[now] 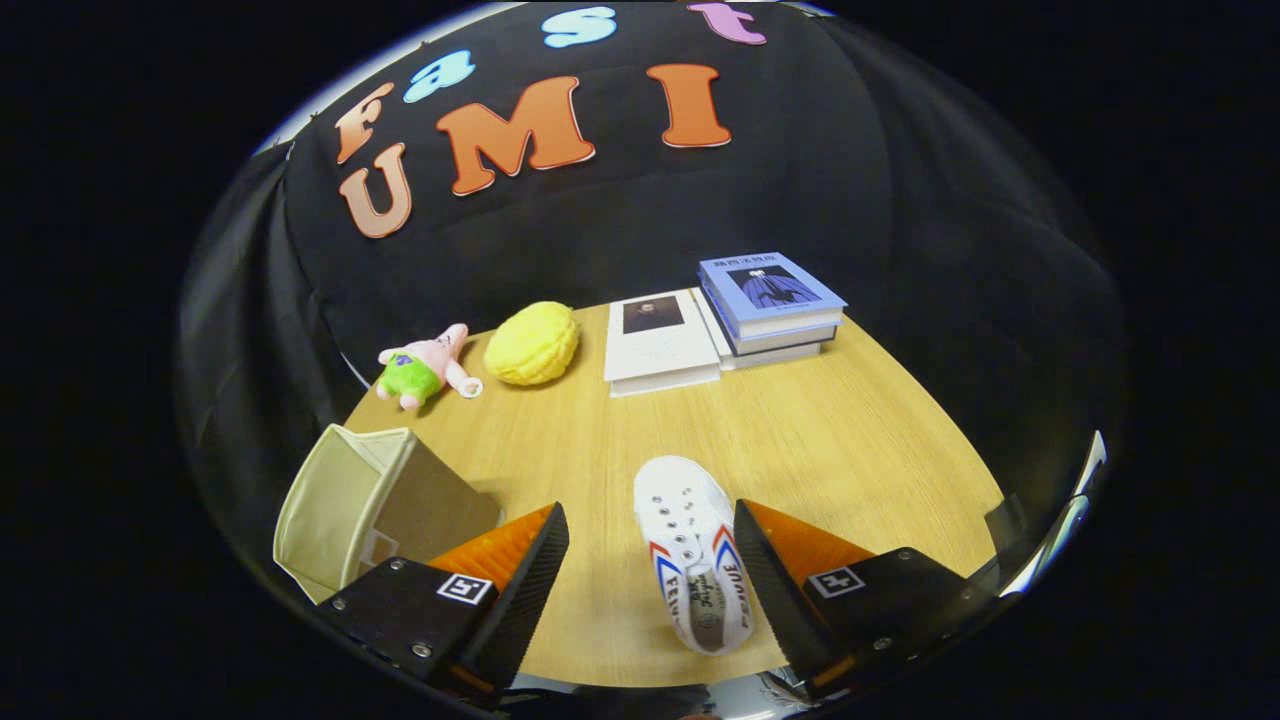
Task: Open the storage box then place both shoes into the box .Put the left shoe in first, then the right shoe, with the right side of both shoes facing outward in a uniform manner.
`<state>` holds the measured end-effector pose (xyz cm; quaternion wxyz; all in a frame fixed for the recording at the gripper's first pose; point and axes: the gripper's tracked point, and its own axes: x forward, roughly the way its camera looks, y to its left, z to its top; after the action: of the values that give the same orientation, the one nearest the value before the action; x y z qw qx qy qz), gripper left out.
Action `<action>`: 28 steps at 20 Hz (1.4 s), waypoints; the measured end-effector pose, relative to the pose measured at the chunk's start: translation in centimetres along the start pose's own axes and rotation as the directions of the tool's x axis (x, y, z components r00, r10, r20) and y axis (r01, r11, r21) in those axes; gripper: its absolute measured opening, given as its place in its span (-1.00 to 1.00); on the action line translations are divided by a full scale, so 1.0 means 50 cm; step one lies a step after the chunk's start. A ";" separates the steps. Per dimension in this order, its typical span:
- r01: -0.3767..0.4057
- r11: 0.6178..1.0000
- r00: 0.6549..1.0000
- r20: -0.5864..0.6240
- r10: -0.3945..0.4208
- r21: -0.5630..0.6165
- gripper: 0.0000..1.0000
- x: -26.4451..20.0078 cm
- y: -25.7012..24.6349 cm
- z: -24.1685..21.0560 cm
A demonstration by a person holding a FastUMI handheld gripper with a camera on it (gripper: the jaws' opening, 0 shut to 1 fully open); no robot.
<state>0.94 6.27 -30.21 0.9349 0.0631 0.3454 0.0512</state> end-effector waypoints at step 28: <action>0.023 0.997 0.977 -0.215 -0.008 0.068 -0.99 0.127 -0.116 -0.179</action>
<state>0.22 2.15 -41.91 0.8899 0.0873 0.4461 0.0380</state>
